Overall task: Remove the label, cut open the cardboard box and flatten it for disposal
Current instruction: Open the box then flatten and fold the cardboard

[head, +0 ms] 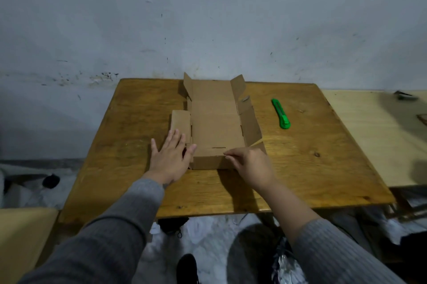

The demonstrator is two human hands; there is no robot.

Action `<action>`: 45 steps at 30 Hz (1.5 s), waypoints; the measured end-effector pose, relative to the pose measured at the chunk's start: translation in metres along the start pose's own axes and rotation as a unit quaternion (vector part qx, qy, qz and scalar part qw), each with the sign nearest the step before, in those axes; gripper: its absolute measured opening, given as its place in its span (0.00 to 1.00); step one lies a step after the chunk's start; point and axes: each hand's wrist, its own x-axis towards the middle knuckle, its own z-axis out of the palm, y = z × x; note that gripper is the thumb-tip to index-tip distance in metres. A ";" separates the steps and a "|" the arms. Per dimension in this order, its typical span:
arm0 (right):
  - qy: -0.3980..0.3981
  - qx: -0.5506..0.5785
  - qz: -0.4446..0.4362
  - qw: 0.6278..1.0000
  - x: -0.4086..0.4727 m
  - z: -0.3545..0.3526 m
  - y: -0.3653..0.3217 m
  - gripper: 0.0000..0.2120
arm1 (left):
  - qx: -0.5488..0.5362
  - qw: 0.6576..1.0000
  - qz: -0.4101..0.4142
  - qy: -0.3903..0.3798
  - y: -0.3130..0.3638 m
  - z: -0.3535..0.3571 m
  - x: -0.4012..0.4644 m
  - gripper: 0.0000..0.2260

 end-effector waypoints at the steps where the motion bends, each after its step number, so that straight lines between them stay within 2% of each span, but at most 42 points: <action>1: 0.004 0.000 -0.001 1.000 -0.008 0.001 0.000 0.12 | -0.003 1.000 0.000 -0.008 0.001 0.001 -0.005 0.33; 11: -0.032 0.027 -0.045 0.998 -0.060 0.028 0.011 0.11 | 0.037 0.998 0.011 -0.057 -0.001 0.030 -0.039 0.41; 14: -0.014 0.023 -0.054 0.998 -0.064 0.030 0.012 0.12 | 0.049 0.998 0.010 -0.046 -0.003 0.040 -0.043 0.42; 16: -0.016 -0.001 -0.038 0.999 -0.063 0.030 0.013 0.16 | 0.048 0.998 0.009 -0.035 -0.003 0.043 -0.044 0.41; 18: -0.054 -0.058 -0.023 0.997 -0.060 0.029 0.014 0.21 | 0.041 0.999 0.003 -0.031 -0.002 0.044 -0.046 0.41; 20: -0.075 -0.085 -0.016 0.993 -0.058 0.030 0.014 0.21 | 0.029 0.999 -0.005 -0.024 0.001 0.043 -0.049 0.42; 22: -0.057 -0.083 -0.011 0.995 -0.054 0.029 0.011 0.20 | 0.013 1.000 -0.004 0.012 0.006 0.039 -0.051 0.41; 26: -0.040 -0.098 -0.012 0.994 -0.031 0.021 0.005 0.21 | 0.014 0.986 0.033 0.160 0.023 0.020 -0.040 0.35; 27: -0.041 -0.104 -0.008 0.994 -0.023 0.018 0.004 0.21 | 0.022 0.983 0.045 0.177 0.028 0.013 -0.034 0.33; 30: -0.053 -0.118 0.009 0.992 0.002 0.009 0.004 0.23 | 0.074 0.983 0.084 0.144 0.044 0.000 -0.014 0.30; 37: -0.082 -0.175 0.031 0.981 0.062 0.004 0.005 0.27 | 0.146 0.986 0.070 0.032 0.046 -0.018 0.037 0.31; 41: -0.109 -0.206 0.038 0.972 0.095 0.015 0.009 0.28 | 0.205 0.972 0.114 0.017 0.044 -0.018 0.063 0.29; 45: -0.135 -0.231 0.054 0.962 0.112 0.030 0.018 0.30 | 0.204 0.976 0.074 0.019 0.036 -0.007 0.078 0.31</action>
